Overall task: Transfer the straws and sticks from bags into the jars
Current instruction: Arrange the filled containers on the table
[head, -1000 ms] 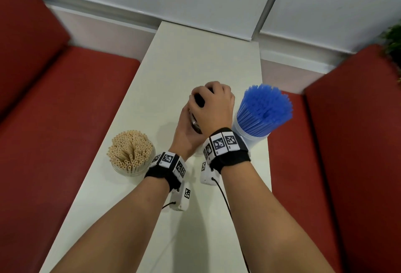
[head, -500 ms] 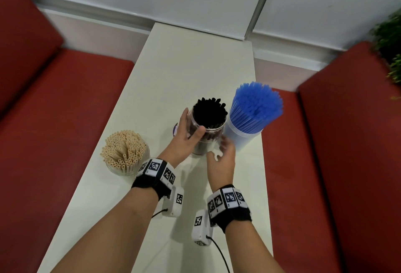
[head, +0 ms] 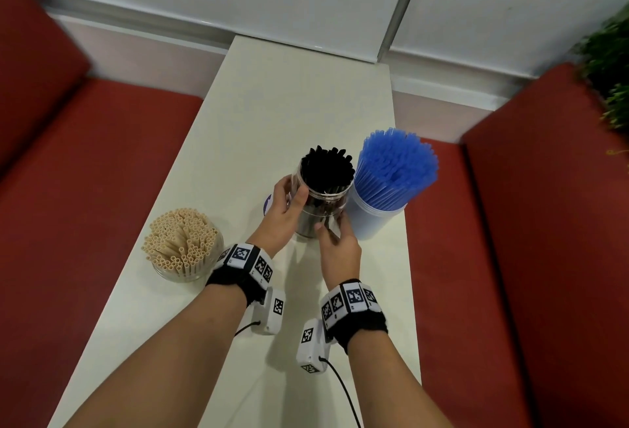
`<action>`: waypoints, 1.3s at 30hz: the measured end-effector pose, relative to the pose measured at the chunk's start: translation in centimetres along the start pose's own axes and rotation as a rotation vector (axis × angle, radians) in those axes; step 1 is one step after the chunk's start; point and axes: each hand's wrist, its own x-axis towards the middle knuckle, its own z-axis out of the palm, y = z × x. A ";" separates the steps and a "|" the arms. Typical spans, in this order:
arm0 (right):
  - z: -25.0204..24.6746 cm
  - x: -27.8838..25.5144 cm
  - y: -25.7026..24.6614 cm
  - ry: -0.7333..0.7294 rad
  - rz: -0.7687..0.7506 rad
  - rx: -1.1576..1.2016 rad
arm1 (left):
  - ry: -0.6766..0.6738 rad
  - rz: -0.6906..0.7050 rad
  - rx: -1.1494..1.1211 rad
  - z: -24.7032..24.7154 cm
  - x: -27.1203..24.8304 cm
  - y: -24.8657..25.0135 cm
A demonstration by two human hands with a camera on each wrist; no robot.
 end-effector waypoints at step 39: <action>11.7 -13.9 -8.4 -0.391 -0.065 -0.149 | 0.113 -0.167 0.394 -18.3 -17.3 -1.1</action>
